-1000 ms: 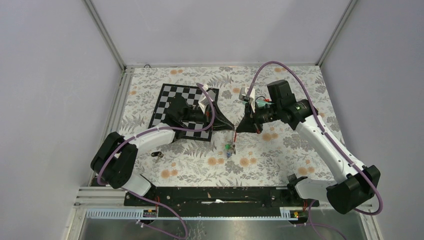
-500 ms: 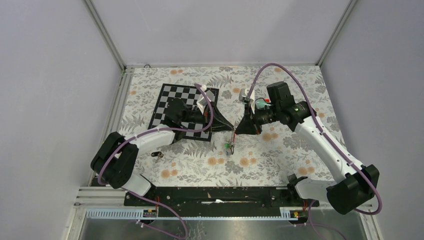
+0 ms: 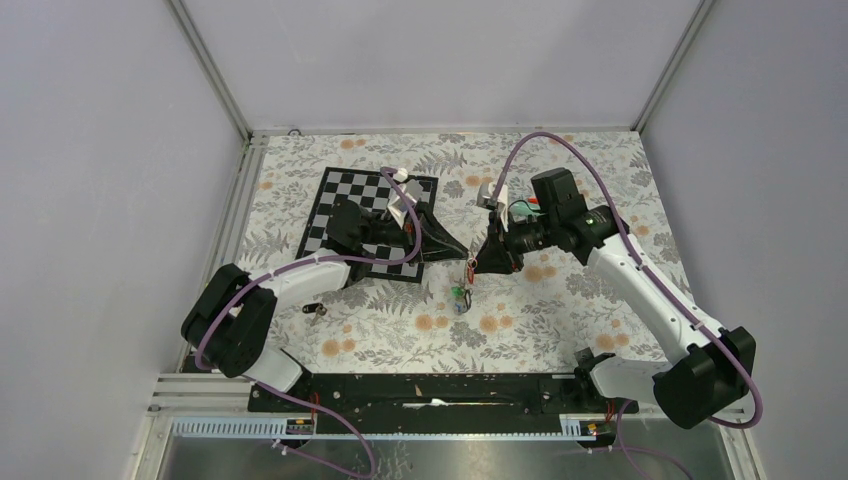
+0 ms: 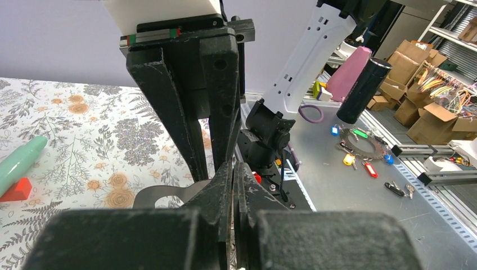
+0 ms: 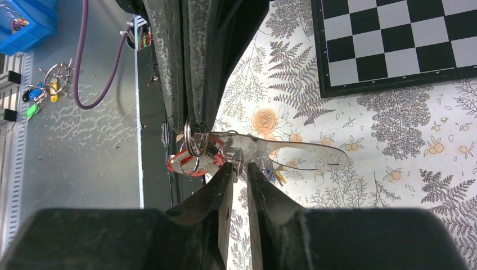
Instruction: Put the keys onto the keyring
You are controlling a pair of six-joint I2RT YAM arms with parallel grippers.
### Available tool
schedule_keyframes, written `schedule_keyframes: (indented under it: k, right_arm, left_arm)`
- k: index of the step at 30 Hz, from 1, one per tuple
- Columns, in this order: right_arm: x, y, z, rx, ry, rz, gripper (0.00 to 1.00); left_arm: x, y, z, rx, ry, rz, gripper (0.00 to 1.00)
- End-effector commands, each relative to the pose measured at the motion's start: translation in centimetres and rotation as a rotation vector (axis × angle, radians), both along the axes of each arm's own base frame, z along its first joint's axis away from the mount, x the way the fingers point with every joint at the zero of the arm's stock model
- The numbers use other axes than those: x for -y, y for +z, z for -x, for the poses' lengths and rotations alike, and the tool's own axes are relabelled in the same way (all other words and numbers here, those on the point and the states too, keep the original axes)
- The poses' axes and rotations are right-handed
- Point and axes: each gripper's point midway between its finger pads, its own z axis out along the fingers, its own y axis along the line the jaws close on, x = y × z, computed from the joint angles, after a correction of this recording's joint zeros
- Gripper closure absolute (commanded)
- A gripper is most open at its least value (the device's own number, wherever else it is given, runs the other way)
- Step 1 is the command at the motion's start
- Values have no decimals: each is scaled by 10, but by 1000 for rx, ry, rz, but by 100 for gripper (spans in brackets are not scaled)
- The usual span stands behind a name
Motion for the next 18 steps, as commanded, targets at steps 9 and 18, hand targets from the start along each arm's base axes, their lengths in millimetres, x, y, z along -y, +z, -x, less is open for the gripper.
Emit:
schedule_keyframes:
  k: [9, 18]
  right_arm:
    - [15, 37, 6, 172, -9, -16, 71]
    - [3, 45, 2, 99, 12, -71, 60]
  left_arm:
    - [-6, 21, -3, 113, 21, 65, 100]
    - [-6, 16, -3, 116, 18, 54, 100]
